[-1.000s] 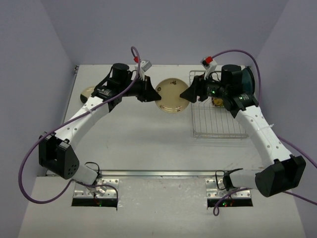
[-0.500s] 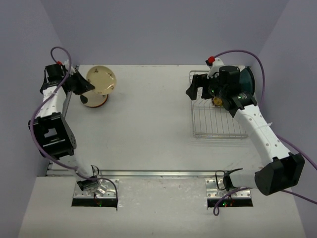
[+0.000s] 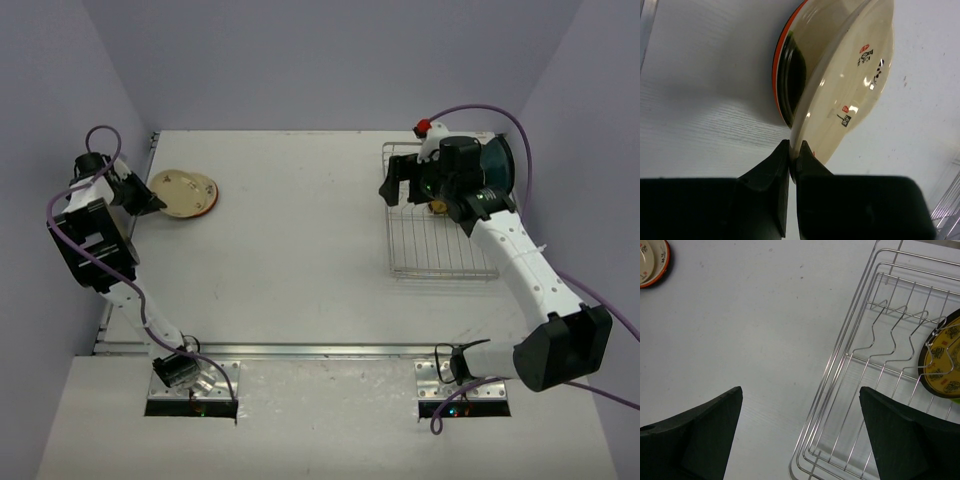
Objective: Unload the plates from the dish rack
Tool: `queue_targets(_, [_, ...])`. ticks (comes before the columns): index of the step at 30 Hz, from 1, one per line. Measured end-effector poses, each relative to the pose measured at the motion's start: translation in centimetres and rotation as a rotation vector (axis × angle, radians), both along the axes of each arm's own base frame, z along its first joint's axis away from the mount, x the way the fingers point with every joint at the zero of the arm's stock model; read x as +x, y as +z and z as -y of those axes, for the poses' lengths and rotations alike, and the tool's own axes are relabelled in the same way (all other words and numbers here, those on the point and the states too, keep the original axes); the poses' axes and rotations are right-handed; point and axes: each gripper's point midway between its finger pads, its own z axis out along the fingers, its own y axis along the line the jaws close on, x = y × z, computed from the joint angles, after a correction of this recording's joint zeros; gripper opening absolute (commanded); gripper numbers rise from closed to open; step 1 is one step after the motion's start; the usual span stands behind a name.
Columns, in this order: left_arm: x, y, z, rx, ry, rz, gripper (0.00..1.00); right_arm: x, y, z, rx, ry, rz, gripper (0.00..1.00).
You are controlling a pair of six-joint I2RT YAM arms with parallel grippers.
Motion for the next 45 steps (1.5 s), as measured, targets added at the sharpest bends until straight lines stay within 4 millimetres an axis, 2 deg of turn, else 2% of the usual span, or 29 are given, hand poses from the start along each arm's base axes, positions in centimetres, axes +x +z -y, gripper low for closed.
queue_targets(5, [0.0, -0.2, 0.1, 0.012, -0.025, 0.001, 0.54, 0.0, -0.7, -0.2, 0.000, 0.010, -0.021, 0.99])
queue_targets(6, [0.0, -0.3, 0.1, 0.015, -0.031, -0.002, 0.60, 0.0, -0.8, -0.2, -0.001, 0.011, -0.026, 0.99])
queue_targets(11, [-0.4, -0.6, 0.0, 0.047, -0.058, -0.017, 0.66, 0.0, -1.5, -0.2, -0.008, 0.009, -0.050, 0.99])
queue_targets(15, [-0.2, 0.1, 0.1, 0.160, -0.114, -0.024, 0.74, 0.1, -1.8, -0.1, -0.015, 0.003, -0.057, 0.99])
queue_targets(16, [-0.2, 0.7, 0.3, 0.215, -0.130, -0.029, 0.89, 0.2, -1.9, 0.0, -0.020, -0.003, -0.058, 0.99])
queue_targets(18, [0.7, 3.0, 1.5, 0.333, -0.182, 0.005, 0.99, 0.4, -2.0, 0.3, -0.032, -0.015, -0.058, 0.99])
queue_targets(21, [2.1, 8.1, 4.6, 0.494, -0.249, 0.133, 1.00, 1.1, -2.3, 1.3, -0.081, -0.061, -0.049, 0.99])
queue_targets(26, [0.7, 18.6, 11.1, 0.777, -0.299, 0.441, 1.00, 2.8, -3.3, 5.0, -0.229, -0.204, -0.029, 0.99])
queue_targets(29, [-0.9, 22.0, 16.1, 0.903, -0.331, 0.588, 1.00, 3.5, -4.2, 7.3, -0.282, -0.280, -0.042, 0.99])
queue_targets(32, [-1.4, 21.6, 21.2, 0.957, -0.412, 0.647, 1.00, 4.0, -5.1, 9.4, -0.299, -0.338, -0.067, 0.99])
queue_targets(34, [-1.4, 19.6, 22.7, 0.987, -0.449, 0.610, 1.00, 4.3, -5.6, 10.8, -0.296, -0.372, -0.084, 0.98])
queue_targets(37, [-1.4, 16.6, 23.7, 1.028, -0.491, 0.533, 1.00, 4.5, -6.4, 12.7, -0.289, -0.415, -0.112, 0.98])
queue_targets(39, [-1.5, 15.6, 24.2, 1.046, -0.505, 0.503, 1.00, 4.7, -6.8, 13.7, -0.286, -0.435, -0.124, 0.98])
queue_targets(42, [-1.5, 15.3, 24.6, 1.058, -0.501, 0.493, 1.00, 5.0, -7.6, 14.3, -0.274, -0.441, -0.141, 0.96])
queue_targets(45, [-1.6, 15.3, 24.7, 1.063, -0.495, 0.491, 1.00, 5.3, -8.3, 14.2, -0.262, -0.425, -0.153, 0.94])
